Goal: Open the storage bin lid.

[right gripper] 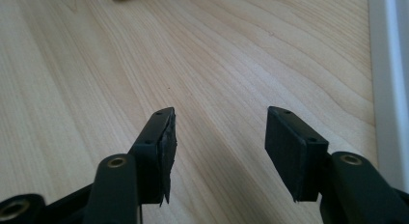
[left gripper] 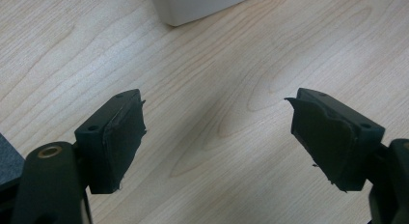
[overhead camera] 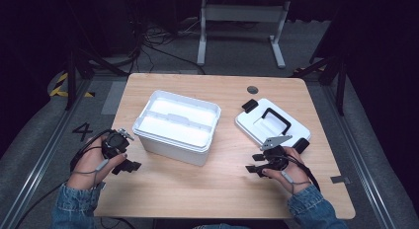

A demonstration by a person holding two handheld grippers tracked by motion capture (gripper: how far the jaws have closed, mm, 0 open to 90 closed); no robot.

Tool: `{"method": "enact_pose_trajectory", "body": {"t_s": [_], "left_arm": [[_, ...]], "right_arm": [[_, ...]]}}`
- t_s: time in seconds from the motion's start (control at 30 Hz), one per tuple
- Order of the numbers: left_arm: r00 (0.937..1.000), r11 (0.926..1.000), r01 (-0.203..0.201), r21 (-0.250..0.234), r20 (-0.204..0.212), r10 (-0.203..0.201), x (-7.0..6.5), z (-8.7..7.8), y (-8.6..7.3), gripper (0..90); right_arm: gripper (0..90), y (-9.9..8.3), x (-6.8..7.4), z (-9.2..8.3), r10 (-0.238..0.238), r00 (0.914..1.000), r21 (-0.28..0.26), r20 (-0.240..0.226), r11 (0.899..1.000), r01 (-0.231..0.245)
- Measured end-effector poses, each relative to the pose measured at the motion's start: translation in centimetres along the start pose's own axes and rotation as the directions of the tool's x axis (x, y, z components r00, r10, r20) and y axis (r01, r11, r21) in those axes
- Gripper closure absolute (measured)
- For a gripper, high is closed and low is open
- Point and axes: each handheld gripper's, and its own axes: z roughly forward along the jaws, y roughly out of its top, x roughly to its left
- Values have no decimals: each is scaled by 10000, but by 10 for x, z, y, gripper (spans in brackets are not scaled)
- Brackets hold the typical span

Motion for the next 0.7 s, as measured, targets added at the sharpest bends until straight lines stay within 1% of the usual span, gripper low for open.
{"method": "enact_pose_trajectory", "body": {"t_s": [0.03,0.13,0.2,0.3,0.33,0.37,0.4,0.6,0.7], "left_arm": [[10000,10000,4,15,1,-4,0,0,0,201],[10000,10000,-32,27,1,32,0,0,0,200],[10000,10000,-40,24,-2,40,0,1,0,200],[10000,10000,-83,-31,-14,83,0,0,0,200],[10000,10000,-66,-34,6,66,0,0,0,200],[10000,10000,-65,-37,25,65,0,0,0,200],[10000,10000,-69,-35,9,69,0,0,0,200],[10000,10000,-85,-30,39,85,-1,0,1,200],[10000,10000,-93,-26,34,93,0,0,1,200]], "right_arm": [[459,-2,-1,2,-40,10000,-67,47,10000,40],[459,-5,0,7,-43,9999,-18,150,10000,43],[462,-7,2,10,-221,9990,-220,385,9995,230],[462,-8,5,14,-356,9984,-241,428,9990,367],[461,-10,8,18,-559,9970,-428,529,9974,582],[462,-10,9,19,-624,9965,-489,562,9967,652],[461,-10,10,19,-577,9969,-538,542,9967,606],[414,-13,15,24,-674,9936,-973,911,9923,762],[406,-15,16,25,-635,9934,-1087,960,9913,739]]}}
